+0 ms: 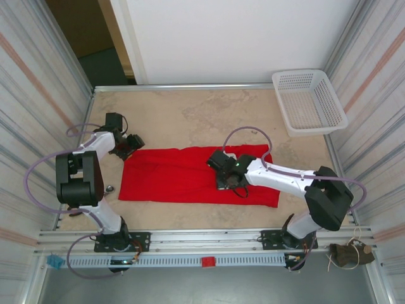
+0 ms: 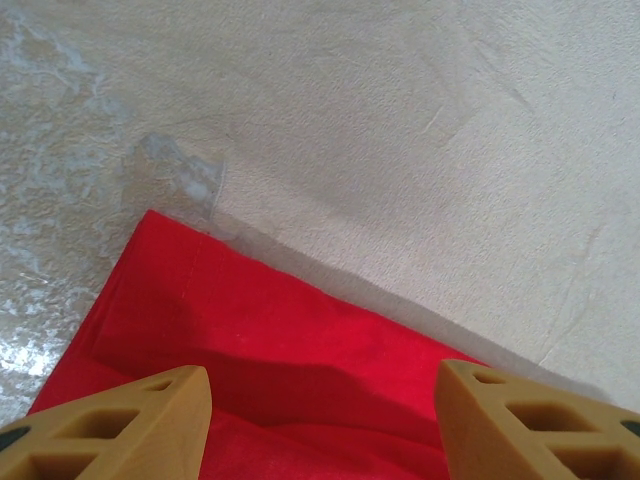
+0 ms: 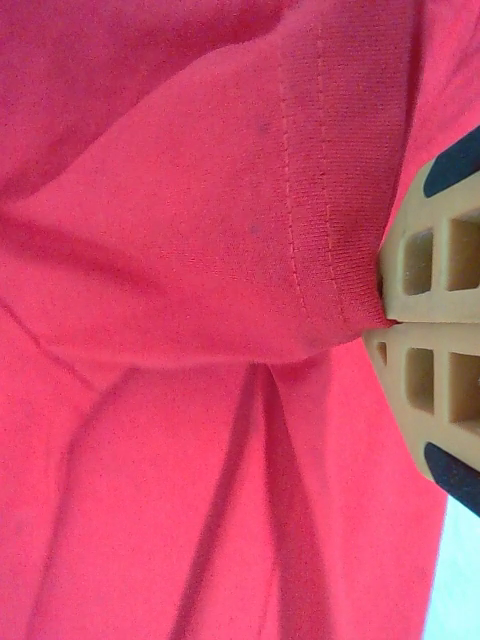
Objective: Fold the inside-out t-shirt
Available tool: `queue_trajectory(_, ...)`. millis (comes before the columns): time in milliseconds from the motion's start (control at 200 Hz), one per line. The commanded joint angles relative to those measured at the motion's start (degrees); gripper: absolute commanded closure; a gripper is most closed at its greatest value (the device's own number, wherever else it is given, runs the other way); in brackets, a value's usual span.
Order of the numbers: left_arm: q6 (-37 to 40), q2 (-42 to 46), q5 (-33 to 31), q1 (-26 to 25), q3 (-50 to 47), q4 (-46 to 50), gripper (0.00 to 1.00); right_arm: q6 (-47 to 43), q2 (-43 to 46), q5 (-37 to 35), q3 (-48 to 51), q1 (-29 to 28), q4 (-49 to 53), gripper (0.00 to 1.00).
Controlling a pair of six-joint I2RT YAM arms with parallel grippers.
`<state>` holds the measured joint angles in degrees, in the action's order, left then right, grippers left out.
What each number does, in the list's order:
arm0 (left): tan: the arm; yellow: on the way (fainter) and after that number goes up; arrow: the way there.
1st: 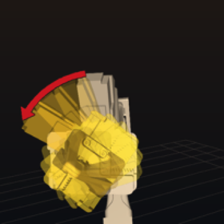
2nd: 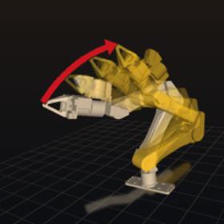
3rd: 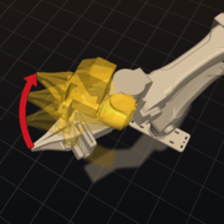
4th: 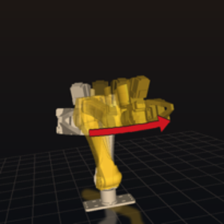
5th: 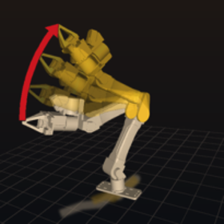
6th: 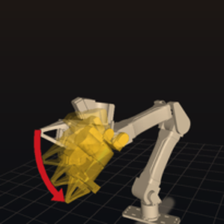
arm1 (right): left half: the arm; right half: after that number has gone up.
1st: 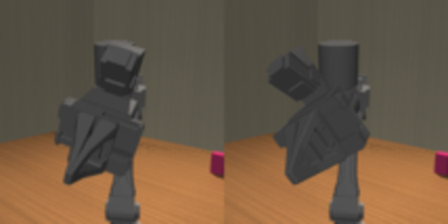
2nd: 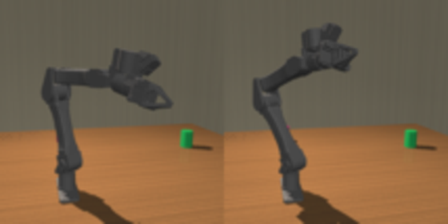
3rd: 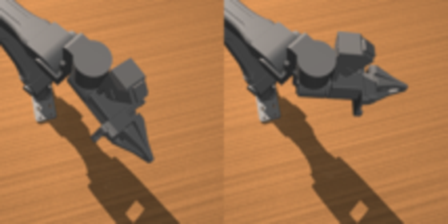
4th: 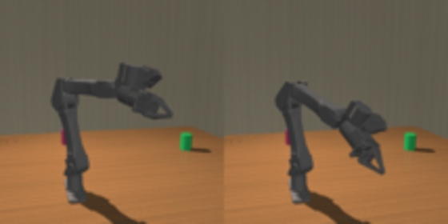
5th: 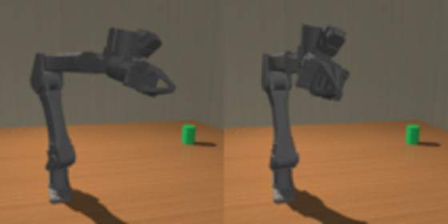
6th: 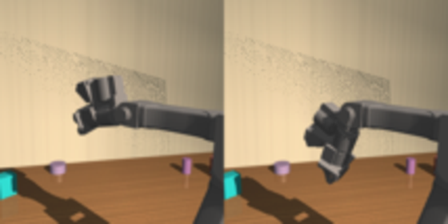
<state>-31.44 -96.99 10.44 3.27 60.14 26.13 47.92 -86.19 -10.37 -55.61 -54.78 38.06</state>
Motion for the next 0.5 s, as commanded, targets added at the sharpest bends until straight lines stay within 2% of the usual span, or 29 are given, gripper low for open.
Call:
queue_trajectory(0, -0.5, -0.8, -0.5, 0.2, 0.2, -0.5, 0.4, 3.7, -0.8, 2.6, -1.6, -3.0, -1.0, 1.0)
queue_trajectory(50, -0.5, -0.9, -0.6, 0.2, 0.1, -0.5, 0.4, 4.0, -1.8, 4.4, -1.6, -4.8, -2.2, 0.99)
queue_trajectory(130, -0.6, -0.9, -0.5, 0.2, 0.1, -0.5, 0.4, 4.7, -2.2, 5.8, -1.8, -8.0, -3.1, 0.66)
queue_trajectory(170, -0.6, -1.0, -0.4, 0.2, 0.2, -0.5, 0.4, 4.5, -1.8, 5.8, -1.9, -9.1, -2.5, 0.59)
queue_trajectory(296, -0.3, -0.9, -0.5, 0.2, 0.4, -0.3, 0.4, 4.6, 4.2, 1.5, -0.3, -7.7, 1.5, 0.56)
queue_trajectory(496, -0.5, -0.8, -0.4, 0.2, 0.7, -0.1, 0.4, 3.2, 13.4, -0.1, 5.4, 6.0, 5.1, 0.57)
